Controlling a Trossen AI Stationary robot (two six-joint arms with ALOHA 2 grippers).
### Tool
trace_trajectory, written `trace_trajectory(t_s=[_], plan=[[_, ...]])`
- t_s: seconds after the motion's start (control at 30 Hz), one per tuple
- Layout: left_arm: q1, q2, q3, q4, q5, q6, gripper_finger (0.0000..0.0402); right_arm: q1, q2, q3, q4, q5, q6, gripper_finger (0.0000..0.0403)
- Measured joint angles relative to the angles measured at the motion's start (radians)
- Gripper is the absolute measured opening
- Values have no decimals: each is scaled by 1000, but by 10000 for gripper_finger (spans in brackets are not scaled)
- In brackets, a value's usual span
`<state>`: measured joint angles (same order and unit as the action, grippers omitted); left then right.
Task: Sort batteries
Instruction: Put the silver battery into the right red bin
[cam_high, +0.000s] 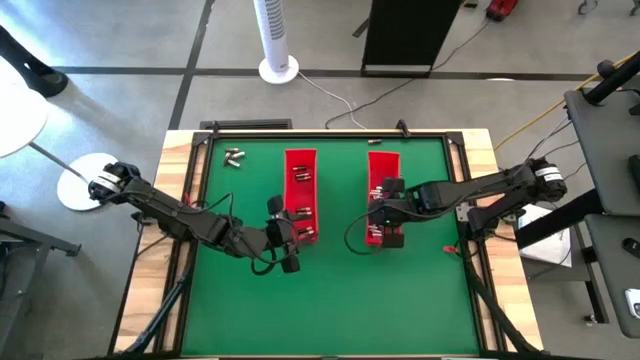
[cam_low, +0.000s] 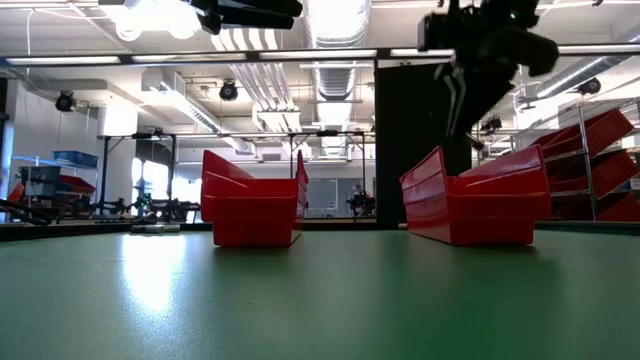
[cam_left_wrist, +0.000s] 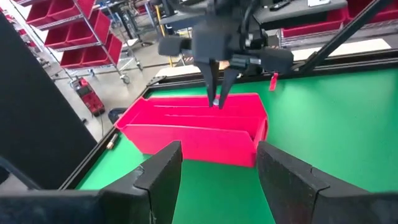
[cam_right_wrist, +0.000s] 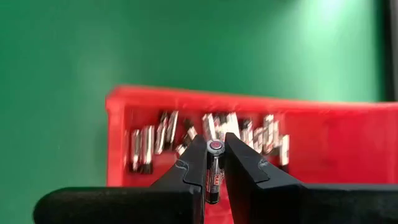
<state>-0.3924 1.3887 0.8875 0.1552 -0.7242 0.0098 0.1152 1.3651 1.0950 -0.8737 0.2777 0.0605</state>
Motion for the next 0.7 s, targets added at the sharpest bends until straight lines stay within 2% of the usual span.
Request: trace_trajectory(t_s=[0.33,0.43,0.57,0.7], plan=[[-45,-42,-30,41,1,63,187,-60,0,-67,-13,-70,0,25],[-41,-103,-108,92,-1,116,187,-64,0,-71,-12,-77,-1,25],[2,-257,-251,251,10,133,187,-64,0,-72,-11,-77,-5,25],[23,-373,-407,436,83,135,187,-64,0,-72,-10,-77,0,25]])
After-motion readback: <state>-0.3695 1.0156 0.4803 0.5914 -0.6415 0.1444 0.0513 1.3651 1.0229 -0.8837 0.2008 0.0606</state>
